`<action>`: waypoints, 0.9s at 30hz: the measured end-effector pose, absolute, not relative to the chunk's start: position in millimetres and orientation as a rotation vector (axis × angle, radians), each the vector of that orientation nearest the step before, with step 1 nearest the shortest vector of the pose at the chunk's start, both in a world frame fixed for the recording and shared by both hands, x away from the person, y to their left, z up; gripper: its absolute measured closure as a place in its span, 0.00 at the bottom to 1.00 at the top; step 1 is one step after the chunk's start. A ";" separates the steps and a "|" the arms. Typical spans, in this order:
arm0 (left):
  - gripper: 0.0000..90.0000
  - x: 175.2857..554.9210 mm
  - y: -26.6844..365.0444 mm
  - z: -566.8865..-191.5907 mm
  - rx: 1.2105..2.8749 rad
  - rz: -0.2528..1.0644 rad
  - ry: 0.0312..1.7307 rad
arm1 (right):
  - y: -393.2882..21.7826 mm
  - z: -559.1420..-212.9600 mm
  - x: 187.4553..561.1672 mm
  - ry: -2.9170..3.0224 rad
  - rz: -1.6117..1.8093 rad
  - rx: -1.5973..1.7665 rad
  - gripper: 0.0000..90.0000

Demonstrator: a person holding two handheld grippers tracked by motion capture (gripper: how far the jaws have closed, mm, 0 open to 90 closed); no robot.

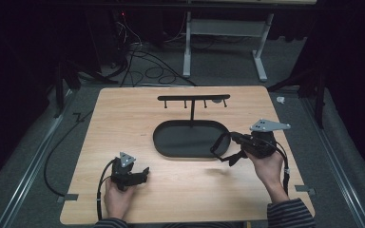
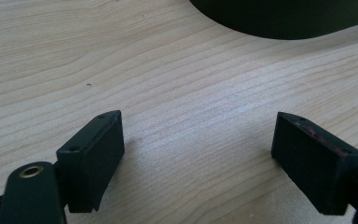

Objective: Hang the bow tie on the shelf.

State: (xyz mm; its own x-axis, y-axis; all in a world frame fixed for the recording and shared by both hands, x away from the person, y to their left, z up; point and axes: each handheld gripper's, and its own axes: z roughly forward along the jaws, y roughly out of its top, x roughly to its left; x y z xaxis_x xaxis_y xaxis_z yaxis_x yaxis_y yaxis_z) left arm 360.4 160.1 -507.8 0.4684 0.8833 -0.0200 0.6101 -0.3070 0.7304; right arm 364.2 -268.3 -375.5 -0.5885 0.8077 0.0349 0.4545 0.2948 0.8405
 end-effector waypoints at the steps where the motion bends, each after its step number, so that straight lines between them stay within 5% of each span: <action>1: 0.20 360.4 160.0 -507.8 2.035 0.513 1.236 | -266.8 -375.1 364.9 2.176 1.213 1.124 1.00; 27: 0.19 360.4 159.9 -507.9 2.034 0.514 1.235 | -244.4 -359.8 389.8 2.193 1.275 1.063 1.00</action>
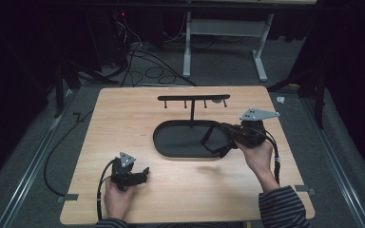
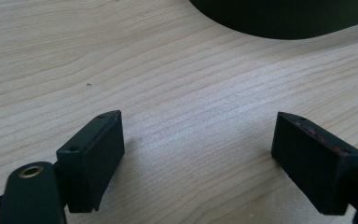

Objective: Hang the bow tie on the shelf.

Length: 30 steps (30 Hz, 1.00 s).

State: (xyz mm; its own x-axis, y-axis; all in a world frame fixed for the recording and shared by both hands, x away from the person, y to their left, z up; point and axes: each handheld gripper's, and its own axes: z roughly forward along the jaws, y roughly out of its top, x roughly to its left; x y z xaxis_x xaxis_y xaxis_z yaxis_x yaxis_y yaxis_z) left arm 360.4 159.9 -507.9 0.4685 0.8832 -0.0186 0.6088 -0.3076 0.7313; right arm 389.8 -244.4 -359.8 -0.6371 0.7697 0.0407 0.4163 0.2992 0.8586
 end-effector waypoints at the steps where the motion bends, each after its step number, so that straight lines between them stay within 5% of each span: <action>1: 0.19 360.4 159.9 -507.9 2.034 0.514 1.235 | -243.6 -359.3 391.6 2.192 1.279 1.065 1.00; 30: 0.19 360.4 160.0 -508.0 2.034 0.514 1.235 | -230.4 -338.7 423.2 2.182 1.294 1.059 1.00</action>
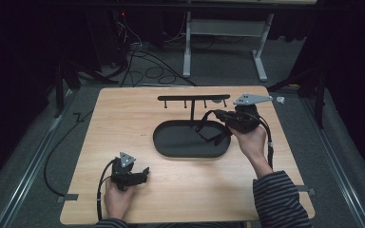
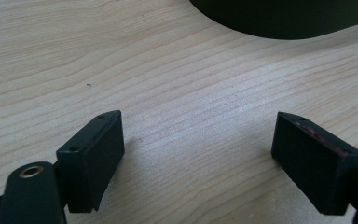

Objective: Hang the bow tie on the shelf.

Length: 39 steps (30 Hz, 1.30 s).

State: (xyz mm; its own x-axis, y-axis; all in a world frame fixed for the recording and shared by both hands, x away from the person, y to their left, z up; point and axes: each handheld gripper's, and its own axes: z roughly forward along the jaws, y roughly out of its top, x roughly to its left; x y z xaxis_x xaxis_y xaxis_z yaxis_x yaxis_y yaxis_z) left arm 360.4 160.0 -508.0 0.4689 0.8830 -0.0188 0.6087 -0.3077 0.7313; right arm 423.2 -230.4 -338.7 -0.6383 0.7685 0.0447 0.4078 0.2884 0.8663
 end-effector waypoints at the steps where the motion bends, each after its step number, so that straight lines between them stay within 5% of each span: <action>1: 0.19 360.4 160.0 -508.0 2.034 0.514 1.234 | -229.7 -337.2 424.9 2.180 1.293 1.057 1.00; 39: 0.19 360.4 160.0 -508.0 2.034 0.514 1.235 | -220.2 -342.0 469.1 2.140 1.226 1.179 1.00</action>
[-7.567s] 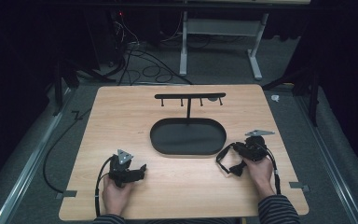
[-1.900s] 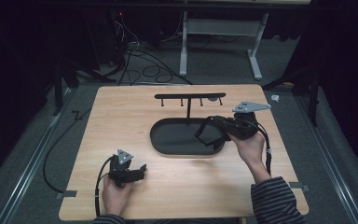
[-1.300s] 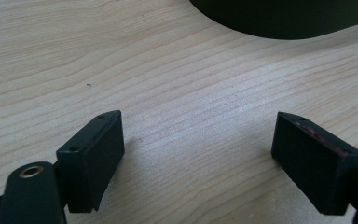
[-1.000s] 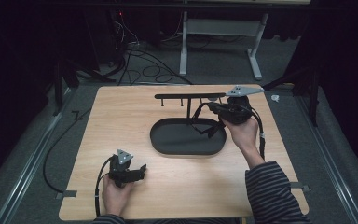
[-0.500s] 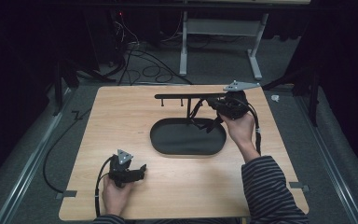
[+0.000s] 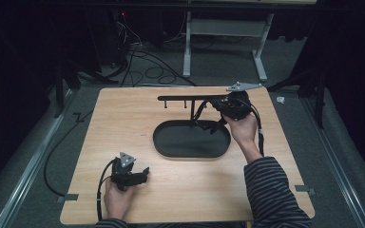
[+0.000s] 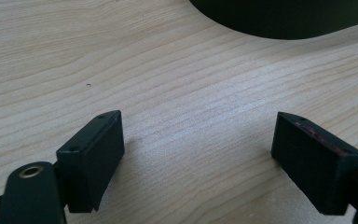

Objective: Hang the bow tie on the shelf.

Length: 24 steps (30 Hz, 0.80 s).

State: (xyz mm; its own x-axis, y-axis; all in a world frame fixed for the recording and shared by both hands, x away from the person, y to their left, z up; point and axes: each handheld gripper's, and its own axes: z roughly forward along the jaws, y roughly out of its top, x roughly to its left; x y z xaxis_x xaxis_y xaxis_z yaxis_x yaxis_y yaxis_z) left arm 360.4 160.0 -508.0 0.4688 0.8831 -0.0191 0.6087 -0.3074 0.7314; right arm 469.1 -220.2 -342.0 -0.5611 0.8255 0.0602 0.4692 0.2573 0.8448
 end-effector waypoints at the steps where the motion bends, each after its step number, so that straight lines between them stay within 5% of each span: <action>1: 0.19 360.4 160.0 -508.0 2.034 0.514 1.235 | -220.3 -342.5 469.6 2.139 1.228 1.180 1.00; 24: 0.19 360.4 160.0 -508.0 2.034 0.514 1.235 | -218.9 -344.4 469.7 2.147 1.184 1.185 0.93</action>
State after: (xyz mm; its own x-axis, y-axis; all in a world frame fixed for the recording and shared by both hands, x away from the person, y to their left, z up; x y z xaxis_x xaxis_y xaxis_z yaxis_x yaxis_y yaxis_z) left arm 360.4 160.0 -508.0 0.4687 0.8831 -0.0186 0.6086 -0.3076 0.7315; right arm 469.7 -218.9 -344.4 -0.5511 0.8334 0.0420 0.4800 0.2754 0.8329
